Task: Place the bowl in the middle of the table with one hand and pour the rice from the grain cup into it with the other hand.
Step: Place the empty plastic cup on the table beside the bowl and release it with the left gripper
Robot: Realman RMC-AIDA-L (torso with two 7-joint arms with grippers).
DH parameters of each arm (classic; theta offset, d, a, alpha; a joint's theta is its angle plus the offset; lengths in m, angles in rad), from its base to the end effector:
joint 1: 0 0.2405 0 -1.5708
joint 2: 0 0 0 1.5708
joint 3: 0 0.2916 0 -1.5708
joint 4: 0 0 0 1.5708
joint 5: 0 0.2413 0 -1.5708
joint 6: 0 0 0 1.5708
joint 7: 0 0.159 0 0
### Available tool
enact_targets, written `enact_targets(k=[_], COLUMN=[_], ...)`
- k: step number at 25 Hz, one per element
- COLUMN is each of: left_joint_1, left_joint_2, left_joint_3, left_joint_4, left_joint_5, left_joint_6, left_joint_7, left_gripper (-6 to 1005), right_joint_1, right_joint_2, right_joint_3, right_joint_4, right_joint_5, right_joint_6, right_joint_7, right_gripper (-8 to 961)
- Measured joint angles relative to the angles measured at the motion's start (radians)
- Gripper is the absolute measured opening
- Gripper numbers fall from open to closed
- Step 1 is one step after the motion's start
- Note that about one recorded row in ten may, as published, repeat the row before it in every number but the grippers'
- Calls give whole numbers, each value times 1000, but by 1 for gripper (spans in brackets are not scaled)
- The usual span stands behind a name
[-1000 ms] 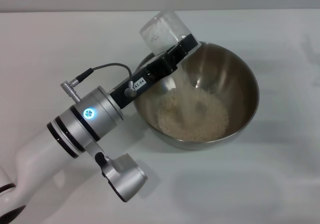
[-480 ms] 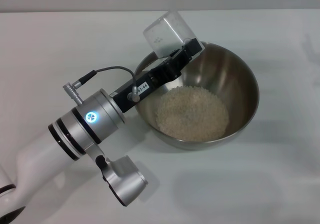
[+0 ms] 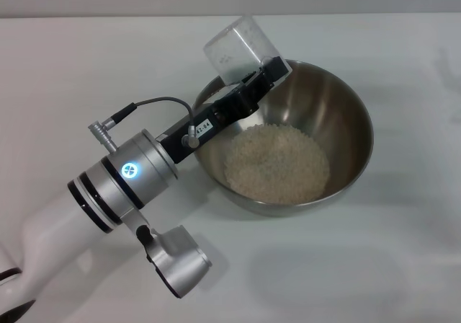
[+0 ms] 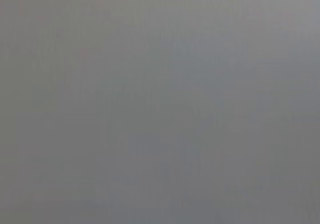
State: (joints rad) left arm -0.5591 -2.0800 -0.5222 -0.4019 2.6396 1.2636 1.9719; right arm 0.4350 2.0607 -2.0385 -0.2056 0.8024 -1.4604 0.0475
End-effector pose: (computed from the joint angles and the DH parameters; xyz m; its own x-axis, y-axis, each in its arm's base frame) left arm -0.2094 0.3441 -0.1526 -0.0891 -0.5580 -0.8250 -0.7038 0.6214 -0.3443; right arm 0.3487 0.3763 0.0203 0.6715 0.4150 -0.6138 -0.6830 0.0254 -0.7300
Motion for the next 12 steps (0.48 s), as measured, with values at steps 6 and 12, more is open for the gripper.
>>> enact_targets(k=[6,12], left_joint_1=[5,13], left_joint_2=[0,0], left_joint_3=[-7,-34], left_joint_4=[0,-4], left_joint_5=[-4,-16], left_joint_6=[-4,-4], left_joint_7=[-2,-44], left_gripper=[91,96], right_joint_1=[1,1], right_joint_2=[-1,-1], right_joint_3=[0,0], right_joint_4=[0,0], right_joint_5=[0,0], right_joint_6=[1,2], right_joint_7=[0,0], right_gripper=[827,826])
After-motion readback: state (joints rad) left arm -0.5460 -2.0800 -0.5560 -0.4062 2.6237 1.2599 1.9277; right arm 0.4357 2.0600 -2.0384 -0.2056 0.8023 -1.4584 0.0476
